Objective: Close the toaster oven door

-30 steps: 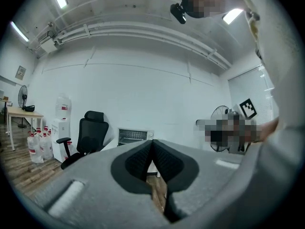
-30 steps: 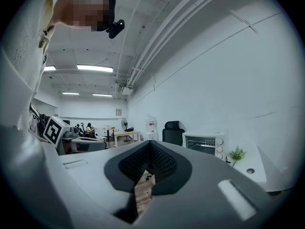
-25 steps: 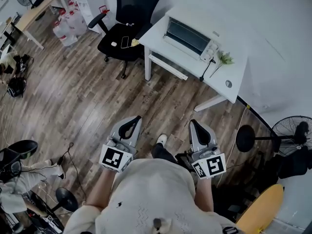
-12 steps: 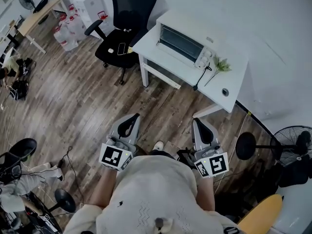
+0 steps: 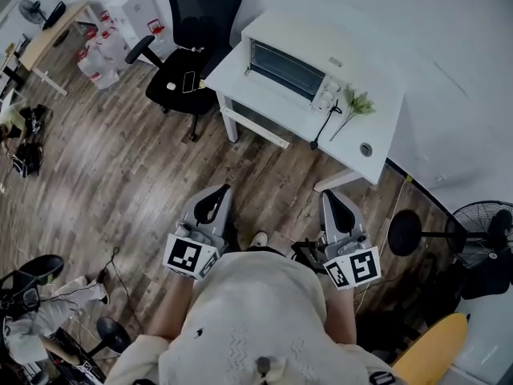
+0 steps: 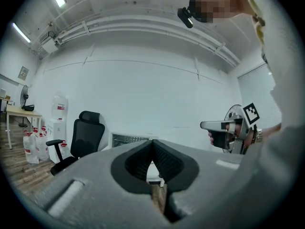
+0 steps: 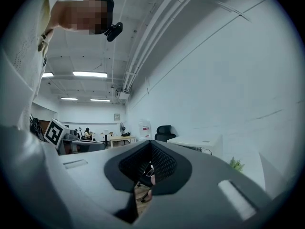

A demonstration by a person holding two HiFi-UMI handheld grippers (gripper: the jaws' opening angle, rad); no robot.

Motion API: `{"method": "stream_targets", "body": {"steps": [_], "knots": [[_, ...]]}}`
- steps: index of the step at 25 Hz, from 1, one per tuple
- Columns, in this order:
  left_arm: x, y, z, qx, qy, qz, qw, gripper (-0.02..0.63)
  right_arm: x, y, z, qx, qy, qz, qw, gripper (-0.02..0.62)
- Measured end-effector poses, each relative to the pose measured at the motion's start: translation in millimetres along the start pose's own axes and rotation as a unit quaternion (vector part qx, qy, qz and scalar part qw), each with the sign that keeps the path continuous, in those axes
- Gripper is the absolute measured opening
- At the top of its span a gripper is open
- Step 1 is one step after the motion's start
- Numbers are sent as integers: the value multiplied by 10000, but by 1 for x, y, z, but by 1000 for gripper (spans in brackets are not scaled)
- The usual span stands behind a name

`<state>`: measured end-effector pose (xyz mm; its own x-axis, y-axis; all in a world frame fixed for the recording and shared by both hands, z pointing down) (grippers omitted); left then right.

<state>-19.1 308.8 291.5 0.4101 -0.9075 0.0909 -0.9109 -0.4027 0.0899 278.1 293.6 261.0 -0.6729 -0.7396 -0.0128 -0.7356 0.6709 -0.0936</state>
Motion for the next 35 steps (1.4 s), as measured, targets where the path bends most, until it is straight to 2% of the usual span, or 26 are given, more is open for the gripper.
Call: {"method": "stream_targets", "body": {"steps": [4, 11, 20, 25, 35], "knots": [[30, 9, -7, -31, 73, -326, 9994, 3, 10, -11, 0, -159, 87, -265, 9995, 11], [103, 48, 3, -10, 92, -1075, 9942, 3, 42, -31, 7, -296, 246, -999, 9943, 11], [195, 109, 17, -130, 129, -1736, 9847, 3, 120, -55, 13, -375, 473, -1525, 9865, 11], [222, 137, 22, -146, 153, -1975, 9801, 3, 160, -59, 18, -476, 513, -1636, 9840, 11], [257, 197, 15, -249, 290, -2141, 9761, 3, 223, -54, 17, -674, 571, -1715, 9812, 11]]}}
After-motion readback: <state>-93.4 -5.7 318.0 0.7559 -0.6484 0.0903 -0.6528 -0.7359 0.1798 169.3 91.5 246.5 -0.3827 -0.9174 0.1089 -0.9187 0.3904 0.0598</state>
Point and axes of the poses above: the fingertips, and each gripper's own axes: x forward along the fingers, y to its left, z out of its top, the point moved 10 cm from there along -x, backward along the fingers, and after that the axes turned 6 degrees about z, right-handed, at the moved point
